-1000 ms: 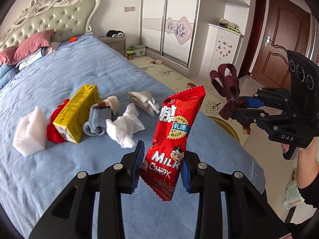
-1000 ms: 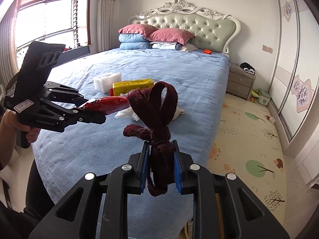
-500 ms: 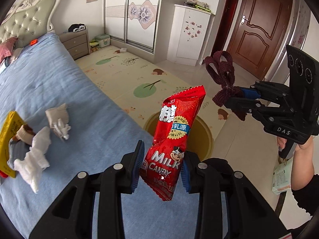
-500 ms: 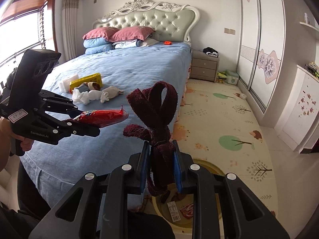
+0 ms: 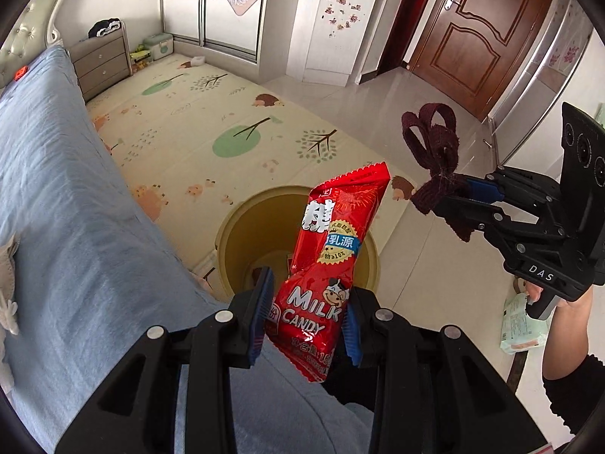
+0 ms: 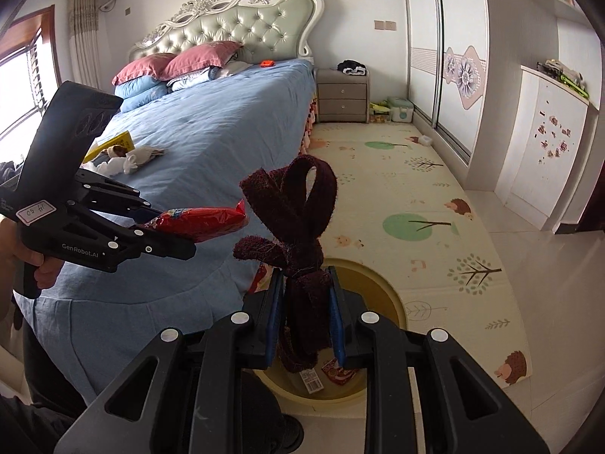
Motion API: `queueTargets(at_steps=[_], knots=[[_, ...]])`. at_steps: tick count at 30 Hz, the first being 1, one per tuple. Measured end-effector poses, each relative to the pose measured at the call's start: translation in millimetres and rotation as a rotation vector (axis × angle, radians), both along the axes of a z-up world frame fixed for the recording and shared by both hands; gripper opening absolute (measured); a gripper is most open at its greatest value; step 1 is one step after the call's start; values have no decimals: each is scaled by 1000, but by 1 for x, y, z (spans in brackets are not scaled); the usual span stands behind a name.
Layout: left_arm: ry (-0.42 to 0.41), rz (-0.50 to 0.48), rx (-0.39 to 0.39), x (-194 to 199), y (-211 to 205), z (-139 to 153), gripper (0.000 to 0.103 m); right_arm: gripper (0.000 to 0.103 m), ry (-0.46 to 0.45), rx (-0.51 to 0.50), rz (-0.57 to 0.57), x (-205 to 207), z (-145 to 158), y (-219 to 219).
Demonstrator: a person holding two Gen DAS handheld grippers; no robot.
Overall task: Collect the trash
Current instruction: 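Carry both items over the yellow bin and open both tools to drop them, then move both open tools back to the items on the bed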
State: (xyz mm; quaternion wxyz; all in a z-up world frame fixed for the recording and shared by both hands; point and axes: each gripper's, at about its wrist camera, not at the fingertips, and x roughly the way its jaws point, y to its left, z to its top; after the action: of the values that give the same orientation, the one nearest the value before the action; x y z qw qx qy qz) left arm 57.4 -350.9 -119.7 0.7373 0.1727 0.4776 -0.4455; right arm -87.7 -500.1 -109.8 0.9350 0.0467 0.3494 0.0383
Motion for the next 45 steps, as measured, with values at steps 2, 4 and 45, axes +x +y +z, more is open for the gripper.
queueTargets(at_steps=[2, 4, 45], knots=[[19, -2, 9, 5, -7, -7, 34, 22, 13, 10, -9, 3, -5, -5], [35, -4, 15, 12, -15, -12, 34, 22, 25, 14, -13, 7, -10, -10], [71, 39, 21, 15, -17, -14, 91, 59, 60, 7, -64, 17, -31, -24]])
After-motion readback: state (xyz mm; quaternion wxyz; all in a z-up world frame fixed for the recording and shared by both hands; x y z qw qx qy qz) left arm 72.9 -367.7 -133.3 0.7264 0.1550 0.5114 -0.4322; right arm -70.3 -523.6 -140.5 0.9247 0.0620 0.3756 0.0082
